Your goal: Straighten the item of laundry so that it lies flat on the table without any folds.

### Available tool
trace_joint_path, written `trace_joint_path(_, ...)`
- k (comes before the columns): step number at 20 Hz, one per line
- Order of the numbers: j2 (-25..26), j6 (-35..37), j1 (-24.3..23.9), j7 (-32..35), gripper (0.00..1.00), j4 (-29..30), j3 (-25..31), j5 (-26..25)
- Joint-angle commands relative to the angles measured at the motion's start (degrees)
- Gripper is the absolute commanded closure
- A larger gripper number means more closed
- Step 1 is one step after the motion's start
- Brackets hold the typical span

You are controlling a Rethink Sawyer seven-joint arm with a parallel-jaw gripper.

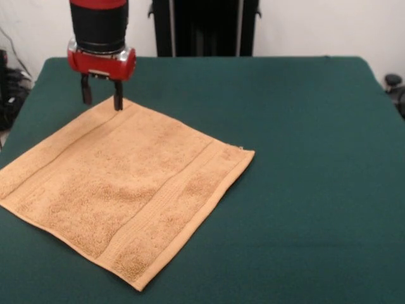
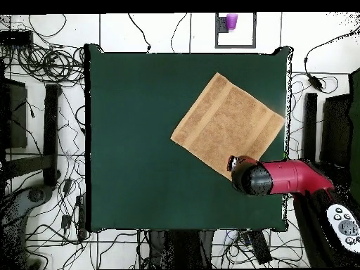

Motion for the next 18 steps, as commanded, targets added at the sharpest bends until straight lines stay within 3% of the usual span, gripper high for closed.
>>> trace_joint_path(1,-2.81,4.68,6.69,-0.81,0.0,1.06,2.06,3.52)
trace_joint_path(6,-0.25,11.49,9.49,-2.17,0.0,-8.42,3.26,8.23)
trace_joint_path(13,10.94,22.09,12.66,-7.34,0.0,-28.73,4.58,11.5)
trace_joint_path(18,14.98,26.89,13.78,-10.34,0.0,-37.1,5.21,11.85)
